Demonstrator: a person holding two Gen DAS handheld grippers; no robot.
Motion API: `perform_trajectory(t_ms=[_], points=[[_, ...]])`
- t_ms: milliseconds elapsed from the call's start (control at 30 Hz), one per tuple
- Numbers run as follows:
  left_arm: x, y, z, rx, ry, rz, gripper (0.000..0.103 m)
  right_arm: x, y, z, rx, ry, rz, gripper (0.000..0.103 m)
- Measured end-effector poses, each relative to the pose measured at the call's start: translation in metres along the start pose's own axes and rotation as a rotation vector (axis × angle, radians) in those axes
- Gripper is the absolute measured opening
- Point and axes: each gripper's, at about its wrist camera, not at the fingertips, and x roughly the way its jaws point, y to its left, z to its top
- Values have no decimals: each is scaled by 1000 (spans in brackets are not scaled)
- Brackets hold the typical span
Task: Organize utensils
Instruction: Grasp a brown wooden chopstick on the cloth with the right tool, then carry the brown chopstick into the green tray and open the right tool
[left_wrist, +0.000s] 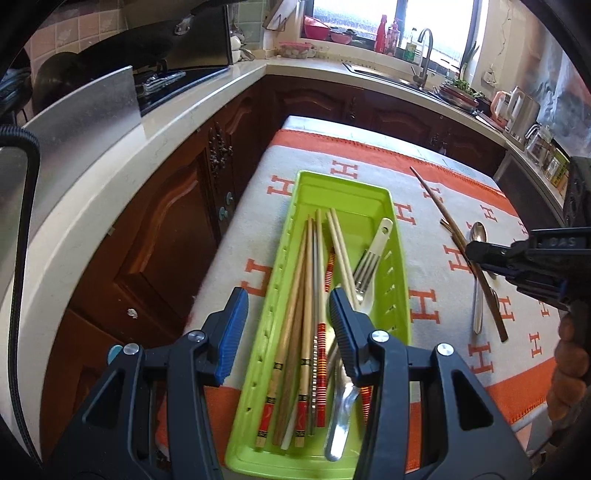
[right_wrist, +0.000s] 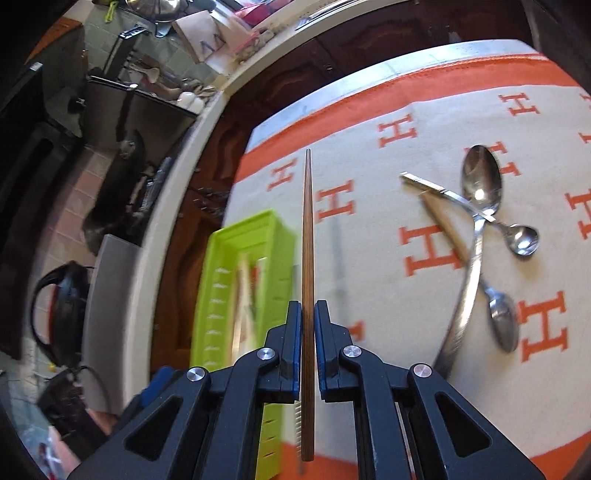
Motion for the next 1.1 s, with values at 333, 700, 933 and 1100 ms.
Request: perform_trajectory(t_ms=[333, 700, 933, 1100], points=[[-13, 36, 1, -75, -16, 57, 43, 30, 65, -32, -29, 168, 75, 6], [-11, 45, -9, -102, -2, 51, 43, 79, 96, -58, -70, 294, 46, 23], [-10, 41, -12, -105, 7, 34, 43, 74, 107, -62, -185, 247, 19, 26], [-12, 34, -14, -92, 5, 18, 43, 57, 109, -66, -270, 199, -7, 28]])
